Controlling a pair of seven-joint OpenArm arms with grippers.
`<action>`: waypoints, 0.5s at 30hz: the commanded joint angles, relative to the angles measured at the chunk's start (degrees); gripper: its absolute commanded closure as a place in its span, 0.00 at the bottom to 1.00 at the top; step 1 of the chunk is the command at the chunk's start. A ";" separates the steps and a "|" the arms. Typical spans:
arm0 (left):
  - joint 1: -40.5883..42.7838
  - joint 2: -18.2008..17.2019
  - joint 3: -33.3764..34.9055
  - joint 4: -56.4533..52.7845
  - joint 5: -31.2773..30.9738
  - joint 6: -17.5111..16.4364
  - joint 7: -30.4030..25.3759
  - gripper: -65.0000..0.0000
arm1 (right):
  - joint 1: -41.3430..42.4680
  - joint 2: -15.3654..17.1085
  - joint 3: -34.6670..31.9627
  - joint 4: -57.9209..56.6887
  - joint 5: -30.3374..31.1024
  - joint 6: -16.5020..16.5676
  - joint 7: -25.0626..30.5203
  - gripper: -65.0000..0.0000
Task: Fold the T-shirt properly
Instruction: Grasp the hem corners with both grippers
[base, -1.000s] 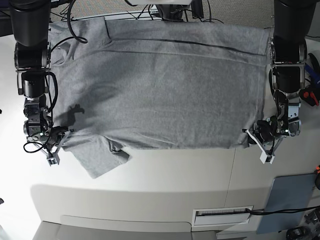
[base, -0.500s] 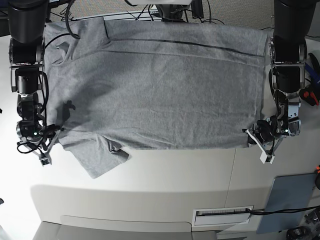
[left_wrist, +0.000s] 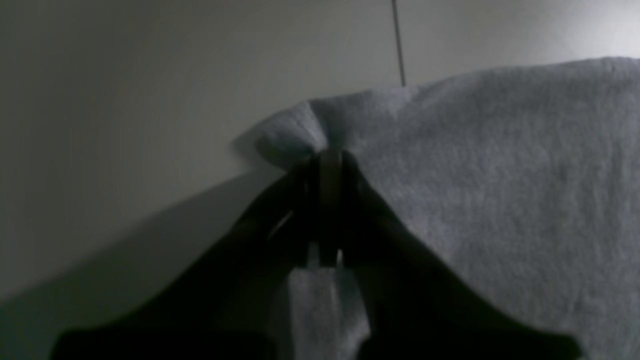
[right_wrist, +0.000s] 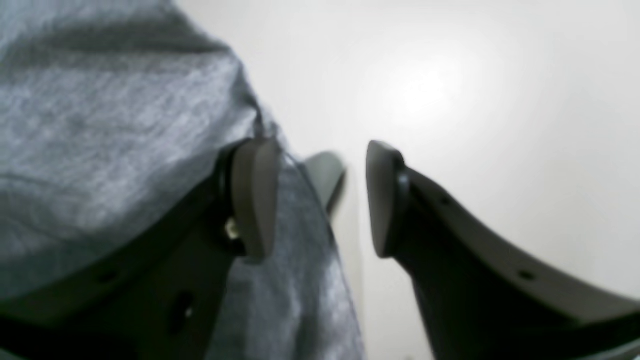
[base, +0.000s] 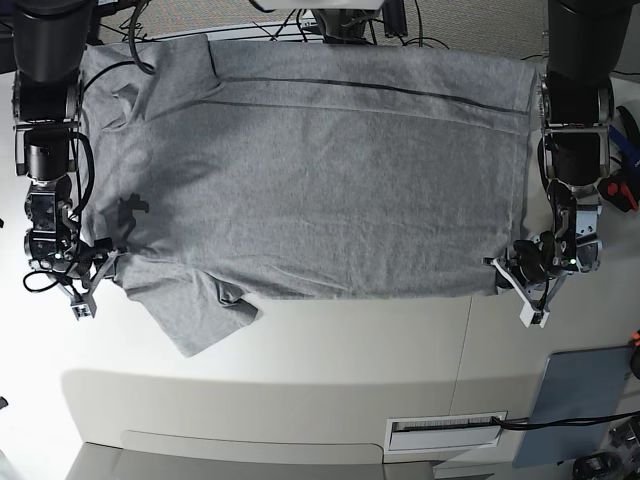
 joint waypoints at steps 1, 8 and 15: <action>-1.38 -0.63 -0.09 0.55 0.04 -0.24 0.04 1.00 | 0.48 -0.42 -0.02 -0.85 -0.74 0.46 -1.68 0.64; -1.38 -0.66 -0.09 0.57 0.04 -0.24 0.04 1.00 | 0.50 -1.49 -0.02 -1.92 -0.98 0.37 -2.84 0.92; -1.38 -0.66 -0.09 0.57 0.02 -0.22 -0.07 1.00 | 0.46 -1.46 -0.02 -1.05 -5.44 -5.18 -1.90 1.00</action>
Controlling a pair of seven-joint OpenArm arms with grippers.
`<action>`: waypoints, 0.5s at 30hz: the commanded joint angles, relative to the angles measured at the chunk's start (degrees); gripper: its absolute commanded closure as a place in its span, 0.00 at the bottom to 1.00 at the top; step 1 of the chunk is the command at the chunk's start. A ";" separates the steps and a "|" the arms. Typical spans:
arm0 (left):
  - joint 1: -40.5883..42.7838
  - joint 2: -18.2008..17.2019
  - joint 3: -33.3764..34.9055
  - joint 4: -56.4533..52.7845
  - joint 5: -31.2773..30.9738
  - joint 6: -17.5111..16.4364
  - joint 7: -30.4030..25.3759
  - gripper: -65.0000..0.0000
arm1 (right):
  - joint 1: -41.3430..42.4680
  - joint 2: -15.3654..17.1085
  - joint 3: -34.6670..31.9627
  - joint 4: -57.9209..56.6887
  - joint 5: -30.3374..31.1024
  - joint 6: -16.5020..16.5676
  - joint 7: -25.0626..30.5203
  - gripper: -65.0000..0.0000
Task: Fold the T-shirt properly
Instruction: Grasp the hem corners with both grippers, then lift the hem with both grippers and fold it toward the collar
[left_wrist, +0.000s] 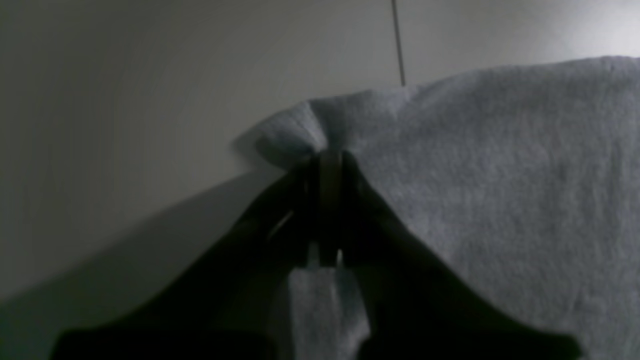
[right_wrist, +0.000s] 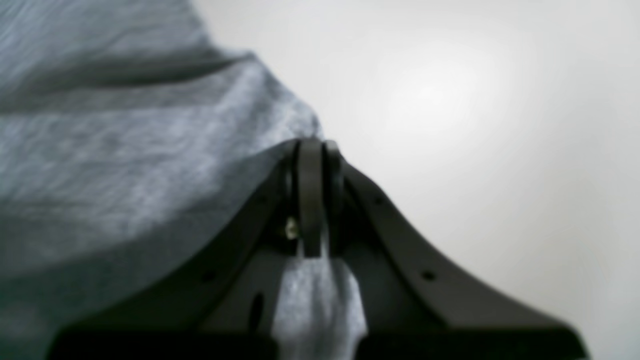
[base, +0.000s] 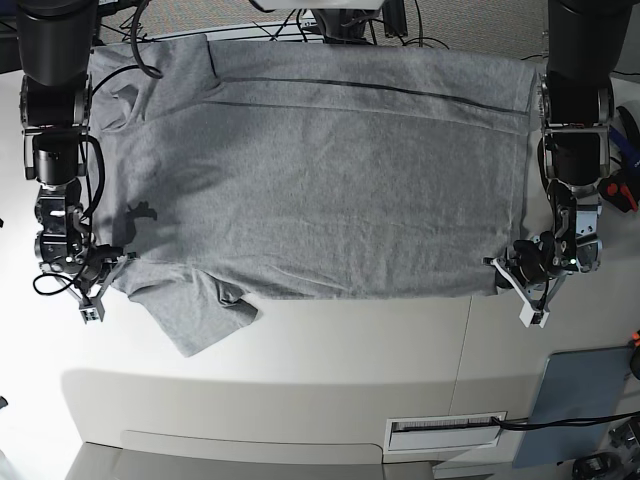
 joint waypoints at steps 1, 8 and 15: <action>-1.36 -0.66 -0.11 0.57 0.02 -0.22 -0.44 1.00 | 0.20 0.72 -0.09 0.55 -2.05 -1.01 -3.19 1.00; -1.36 -0.72 -0.11 0.66 -0.98 -0.22 -1.73 1.00 | -2.40 0.76 -0.09 11.39 -5.86 -7.56 -3.87 1.00; -0.28 -0.83 -0.39 4.02 -3.23 -2.29 -3.41 1.00 | -8.35 2.56 -0.07 23.04 -9.55 -13.79 -4.72 1.00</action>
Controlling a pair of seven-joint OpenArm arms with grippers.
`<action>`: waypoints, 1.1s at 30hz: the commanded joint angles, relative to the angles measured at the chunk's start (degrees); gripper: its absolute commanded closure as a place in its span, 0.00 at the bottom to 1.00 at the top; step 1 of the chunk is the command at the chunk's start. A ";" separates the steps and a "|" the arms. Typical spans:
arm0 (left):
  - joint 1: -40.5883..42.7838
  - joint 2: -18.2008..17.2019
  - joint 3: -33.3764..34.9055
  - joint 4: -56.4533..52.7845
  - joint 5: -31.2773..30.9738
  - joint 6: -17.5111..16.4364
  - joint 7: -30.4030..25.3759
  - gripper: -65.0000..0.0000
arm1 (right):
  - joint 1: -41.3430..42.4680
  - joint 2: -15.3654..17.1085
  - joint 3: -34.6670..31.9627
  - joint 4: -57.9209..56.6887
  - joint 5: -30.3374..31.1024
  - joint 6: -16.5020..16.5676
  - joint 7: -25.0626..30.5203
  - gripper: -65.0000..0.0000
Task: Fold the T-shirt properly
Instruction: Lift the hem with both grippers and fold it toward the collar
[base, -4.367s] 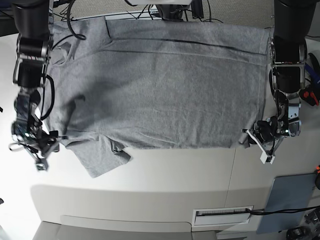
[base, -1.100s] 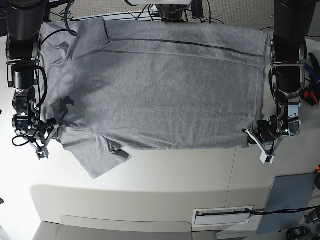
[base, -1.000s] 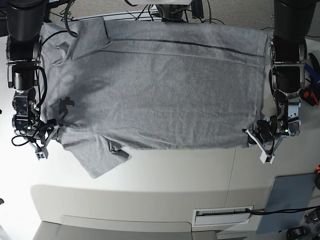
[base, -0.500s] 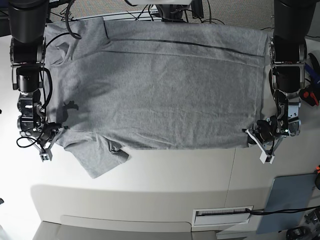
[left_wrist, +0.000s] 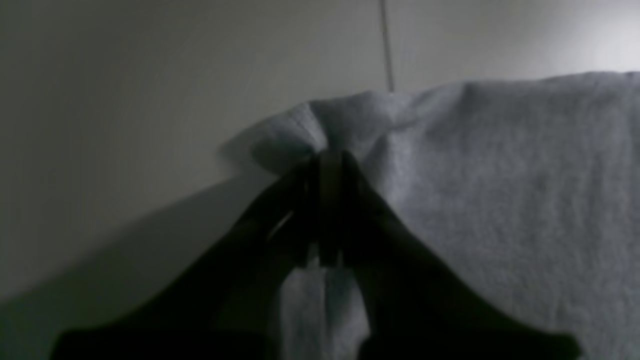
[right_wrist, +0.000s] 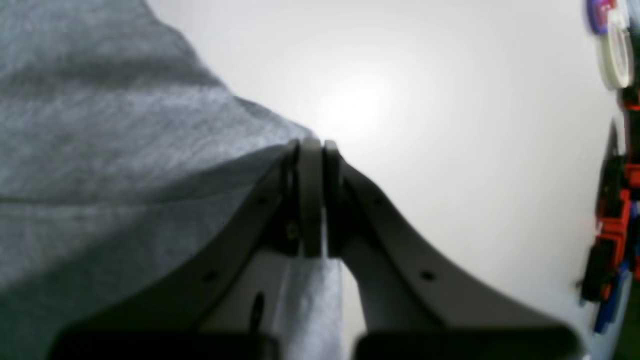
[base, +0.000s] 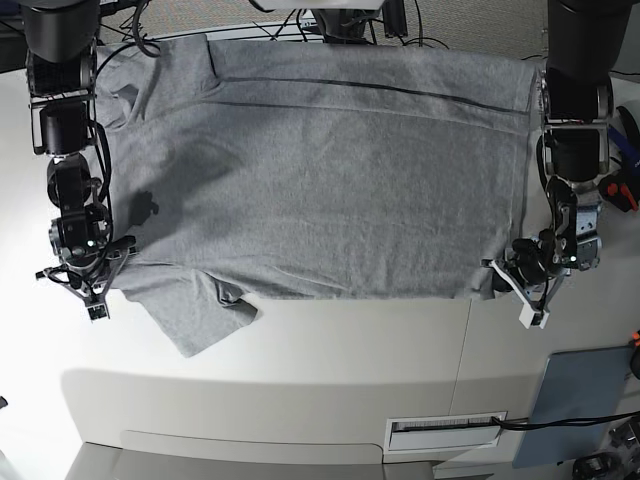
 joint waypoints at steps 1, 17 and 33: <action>-0.98 -0.76 -0.83 2.34 -1.05 -1.07 -1.40 1.00 | 0.66 1.70 0.35 2.03 -1.62 -1.46 0.37 1.00; 12.85 -0.79 -15.63 16.46 -9.79 -6.95 -0.33 1.00 | -12.41 3.93 9.73 18.99 -3.63 -4.31 -1.75 1.00; 23.47 -0.79 -18.60 29.51 -9.84 -6.08 0.39 1.00 | -30.99 3.89 21.16 38.56 -3.67 -4.33 -3.48 1.00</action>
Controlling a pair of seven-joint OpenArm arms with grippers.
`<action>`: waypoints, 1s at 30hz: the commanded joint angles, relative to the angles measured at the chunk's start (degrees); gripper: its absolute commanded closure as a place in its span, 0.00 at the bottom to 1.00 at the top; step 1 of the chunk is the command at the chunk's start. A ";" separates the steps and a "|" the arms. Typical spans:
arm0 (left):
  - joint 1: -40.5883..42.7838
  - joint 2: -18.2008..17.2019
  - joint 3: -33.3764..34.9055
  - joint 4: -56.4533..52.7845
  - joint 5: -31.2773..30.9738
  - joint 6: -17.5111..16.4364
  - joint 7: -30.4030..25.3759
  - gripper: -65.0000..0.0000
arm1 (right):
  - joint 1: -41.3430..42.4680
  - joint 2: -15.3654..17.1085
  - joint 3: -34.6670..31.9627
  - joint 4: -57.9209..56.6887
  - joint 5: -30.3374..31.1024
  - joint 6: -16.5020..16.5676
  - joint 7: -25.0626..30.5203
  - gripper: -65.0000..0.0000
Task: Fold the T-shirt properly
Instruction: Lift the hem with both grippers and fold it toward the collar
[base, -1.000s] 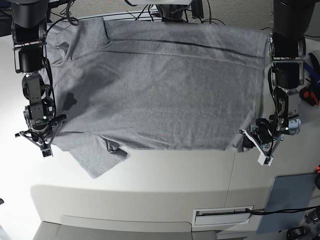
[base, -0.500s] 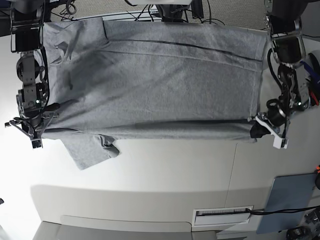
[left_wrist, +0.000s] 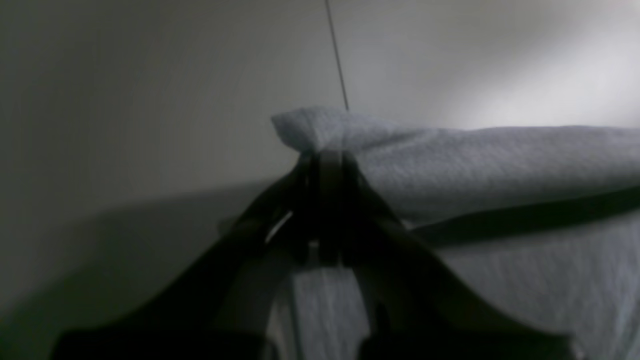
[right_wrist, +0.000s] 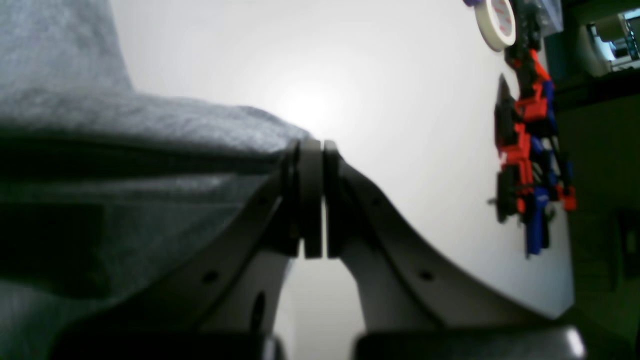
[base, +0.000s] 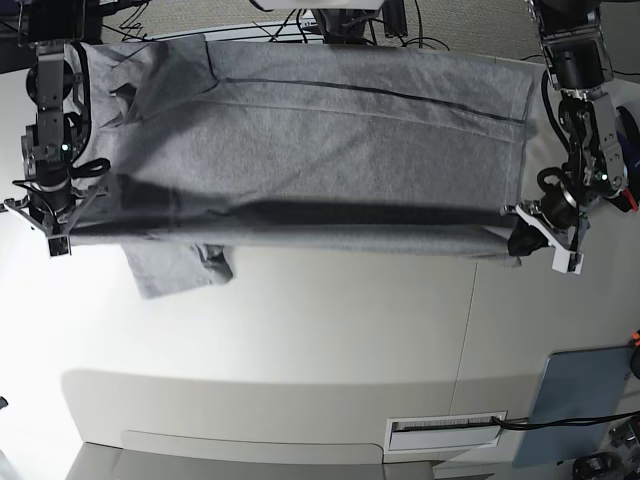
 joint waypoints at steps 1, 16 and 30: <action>-0.24 -1.14 -0.33 1.75 -1.03 -0.24 -1.20 1.00 | -0.33 1.27 1.38 1.99 -1.05 -0.90 0.61 1.00; 8.39 -1.09 -2.56 5.90 -1.05 -0.20 -0.83 1.00 | -12.41 0.81 4.44 7.45 -4.09 -2.78 -1.64 1.00; 11.89 -0.96 -5.51 5.92 -3.50 -0.26 1.68 1.00 | -17.16 -2.82 4.44 7.45 -6.62 -3.65 -3.21 1.00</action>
